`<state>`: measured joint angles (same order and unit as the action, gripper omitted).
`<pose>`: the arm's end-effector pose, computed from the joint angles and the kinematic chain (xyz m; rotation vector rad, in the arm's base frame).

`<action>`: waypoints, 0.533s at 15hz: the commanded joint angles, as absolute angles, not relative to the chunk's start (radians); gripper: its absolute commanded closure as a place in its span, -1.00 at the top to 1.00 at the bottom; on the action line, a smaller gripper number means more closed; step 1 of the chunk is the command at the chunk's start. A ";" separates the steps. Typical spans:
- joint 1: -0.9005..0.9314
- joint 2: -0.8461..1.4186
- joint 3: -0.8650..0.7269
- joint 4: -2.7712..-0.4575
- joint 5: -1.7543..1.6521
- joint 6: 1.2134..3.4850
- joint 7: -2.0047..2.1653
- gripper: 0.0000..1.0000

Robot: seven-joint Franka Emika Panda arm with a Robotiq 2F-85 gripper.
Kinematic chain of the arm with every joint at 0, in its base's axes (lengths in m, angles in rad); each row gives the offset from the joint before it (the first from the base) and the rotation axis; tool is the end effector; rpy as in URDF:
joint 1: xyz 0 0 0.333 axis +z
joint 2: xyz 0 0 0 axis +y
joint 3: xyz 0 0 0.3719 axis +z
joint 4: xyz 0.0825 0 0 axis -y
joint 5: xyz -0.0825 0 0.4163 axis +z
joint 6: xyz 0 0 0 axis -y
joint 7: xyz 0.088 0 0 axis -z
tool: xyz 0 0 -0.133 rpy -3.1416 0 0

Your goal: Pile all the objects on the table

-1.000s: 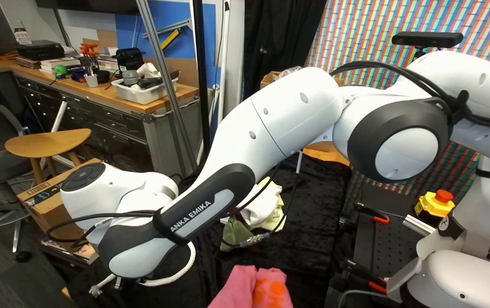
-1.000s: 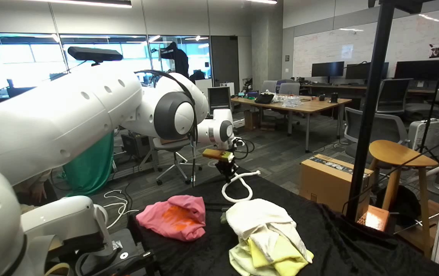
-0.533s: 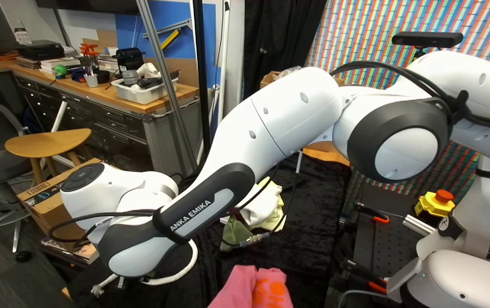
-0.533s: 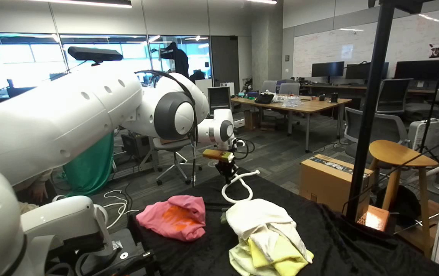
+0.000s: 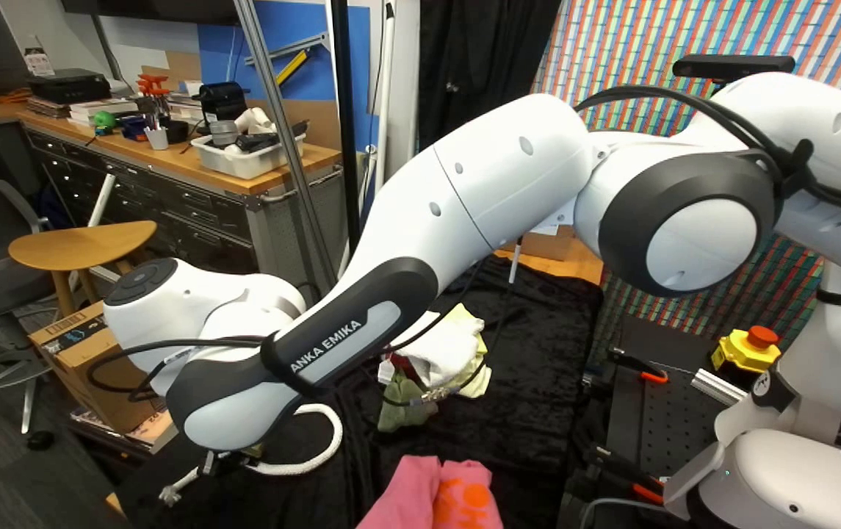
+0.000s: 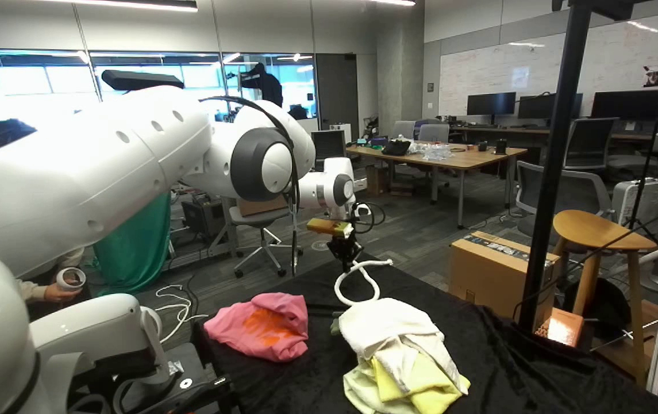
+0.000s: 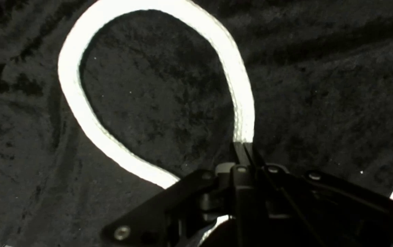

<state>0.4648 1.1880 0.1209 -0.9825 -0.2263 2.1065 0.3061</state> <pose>0.7336 0.4234 0.0935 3.0064 0.4986 -0.0280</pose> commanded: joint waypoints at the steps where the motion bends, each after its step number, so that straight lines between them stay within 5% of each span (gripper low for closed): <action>1: 0.457 1.030 0.101 -1.147 -0.233 2.119 0.371 -0.99; 8: 0.453 0.740 0.056 -1.447 -0.238 2.158 0.514 -0.99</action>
<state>0.4597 0.9074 0.0741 -1.2492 -0.2297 2.1104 0.4388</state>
